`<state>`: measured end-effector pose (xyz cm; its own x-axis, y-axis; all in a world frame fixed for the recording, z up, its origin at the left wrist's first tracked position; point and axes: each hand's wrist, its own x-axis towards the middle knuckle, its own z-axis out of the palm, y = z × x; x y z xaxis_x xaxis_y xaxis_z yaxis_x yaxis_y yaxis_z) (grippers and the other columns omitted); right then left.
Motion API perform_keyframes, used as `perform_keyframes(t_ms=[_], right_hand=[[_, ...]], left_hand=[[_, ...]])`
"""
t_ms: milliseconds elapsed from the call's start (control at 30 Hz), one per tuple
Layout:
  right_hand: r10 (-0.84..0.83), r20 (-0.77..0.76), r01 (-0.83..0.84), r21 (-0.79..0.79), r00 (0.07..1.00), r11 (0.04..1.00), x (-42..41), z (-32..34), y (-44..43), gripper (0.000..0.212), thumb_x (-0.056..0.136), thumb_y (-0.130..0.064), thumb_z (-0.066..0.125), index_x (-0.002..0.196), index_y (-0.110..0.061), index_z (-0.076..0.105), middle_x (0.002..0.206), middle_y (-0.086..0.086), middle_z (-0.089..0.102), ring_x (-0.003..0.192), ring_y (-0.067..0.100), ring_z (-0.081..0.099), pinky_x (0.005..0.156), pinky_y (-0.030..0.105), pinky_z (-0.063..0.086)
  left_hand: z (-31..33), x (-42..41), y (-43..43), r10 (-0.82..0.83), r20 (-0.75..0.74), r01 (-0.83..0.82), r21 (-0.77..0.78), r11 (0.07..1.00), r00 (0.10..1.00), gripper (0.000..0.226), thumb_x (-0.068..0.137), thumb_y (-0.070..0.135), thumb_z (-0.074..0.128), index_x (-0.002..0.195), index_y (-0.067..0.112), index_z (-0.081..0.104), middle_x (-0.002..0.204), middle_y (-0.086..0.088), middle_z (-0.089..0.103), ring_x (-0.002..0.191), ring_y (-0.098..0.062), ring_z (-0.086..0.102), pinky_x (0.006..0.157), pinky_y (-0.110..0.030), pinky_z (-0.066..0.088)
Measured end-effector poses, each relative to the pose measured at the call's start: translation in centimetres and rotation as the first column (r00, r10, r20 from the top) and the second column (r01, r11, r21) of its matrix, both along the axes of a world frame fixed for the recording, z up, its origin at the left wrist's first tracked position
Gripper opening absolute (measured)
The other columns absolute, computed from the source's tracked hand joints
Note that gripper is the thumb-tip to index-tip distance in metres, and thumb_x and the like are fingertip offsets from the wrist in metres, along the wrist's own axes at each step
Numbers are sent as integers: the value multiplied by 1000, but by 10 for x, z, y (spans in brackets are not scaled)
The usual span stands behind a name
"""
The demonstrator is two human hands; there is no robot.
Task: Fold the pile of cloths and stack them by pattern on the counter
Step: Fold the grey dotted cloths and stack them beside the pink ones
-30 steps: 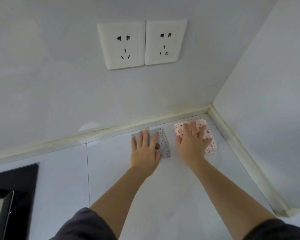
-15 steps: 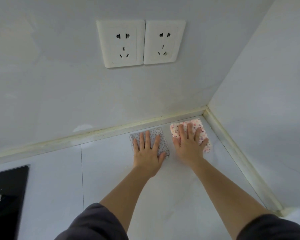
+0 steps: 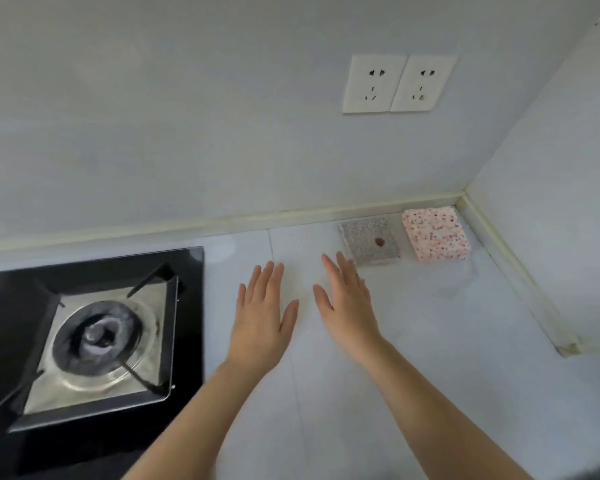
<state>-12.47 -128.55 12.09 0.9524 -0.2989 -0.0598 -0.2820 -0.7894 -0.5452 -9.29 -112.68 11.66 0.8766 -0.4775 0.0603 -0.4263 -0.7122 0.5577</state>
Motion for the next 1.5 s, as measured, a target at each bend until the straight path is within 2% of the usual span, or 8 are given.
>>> perform_keyframes(t_ms=[167, 367, 533, 667, 833, 1133, 1333, 1500], right_hand=[[101, 68, -108, 117, 993, 987, -58, 11, 133, 52, 100, -28, 46, 149, -21, 29, 159, 3, 21, 148, 19, 16, 116, 35, 21], [201, 164, -238, 246, 966, 940, -105, 38, 311, 52, 99, -26, 50, 147, -23, 33, 155, -6, 29, 143, 8, 23, 114, 21, 20], [321, 196, -364, 252, 927, 897, -113, 61, 424, 51, 99, -26, 50, 147, -24, 33, 154, -6, 31, 144, 8, 23, 118, 32, 24], [403, 181, -436, 225, 897, 871, -109, 66, 475, 48, 99, -25, 49, 146, -25, 35, 152, -7, 33, 142, 7, 26, 117, 32, 26], [478, 142, -498, 187, 867, 847, -86, 55, 525, 47, 99, -24, 48, 144, -24, 37, 151, -10, 33, 140, 6, 29, 111, 22, 23], [560, 129, -574, 242, 818, 782, 3, 41, 635, 44, 98, -21, 51, 140, -21, 42, 145, -7, 41, 134, 8, 38, 104, 19, 28], [699, 72, -694, 229, 711, 683, 55, 51, 735, 41, 98, -20, 48, 138, -19, 44, 143, -2, 42, 132, 13, 40, 107, 30, 36], [774, 60, -771, 169, 630, 614, 86, 55, 824, 42, 97, -19, 47, 138, -16, 44, 145, 0, 40, 134, 17, 38, 110, 37, 34]], left_hand=[[18, -64, 146, 23, 62, -27, 62, 998, 998, 63, 94, 49, 21, 149, 20, 26, 158, 1, 21, 148, -16, 5, 120, -44, 7], [43, -127, 334, 178, 117, -186, 54, 981, 977, 48, 98, 34, 42, 144, 21, 35, 154, 2, 31, 147, -18, 14, 118, -40, 8], [66, -161, 452, 371, 151, -376, 2, 927, 916, 46, 98, 28, 49, 141, 16, 41, 150, 0, 38, 145, -19, 22, 118, -40, 18], [67, -176, 504, 480, 119, -477, -57, 877, 869, 42, 95, 22, 53, 136, 19, 46, 144, 2, 43, 141, -18, 30, 115, -43, 28], [57, -163, 553, 516, 111, -515, -44, 856, 849, 41, 92, 20, 56, 132, 17, 49, 139, 1, 47, 135, -20, 37, 112, -48, 33], [44, -101, 659, 558, 115, -564, 36, 825, 822, 37, 93, 18, 55, 130, 14, 52, 137, 0, 50, 133, -21, 41, 111, -40, 31], [49, -75, 756, 692, 82, -697, 87, 712, 717, 34, 97, 23, 50, 131, 19, 51, 141, -1, 47, 133, -24, 40, 114, -43, 28], [51, -35, 849, 736, 145, -750, 88, 656, 661, 31, 93, 17, 56, 124, 13, 57, 133, -7, 54, 124, -32, 49, 105, -48, 36]])
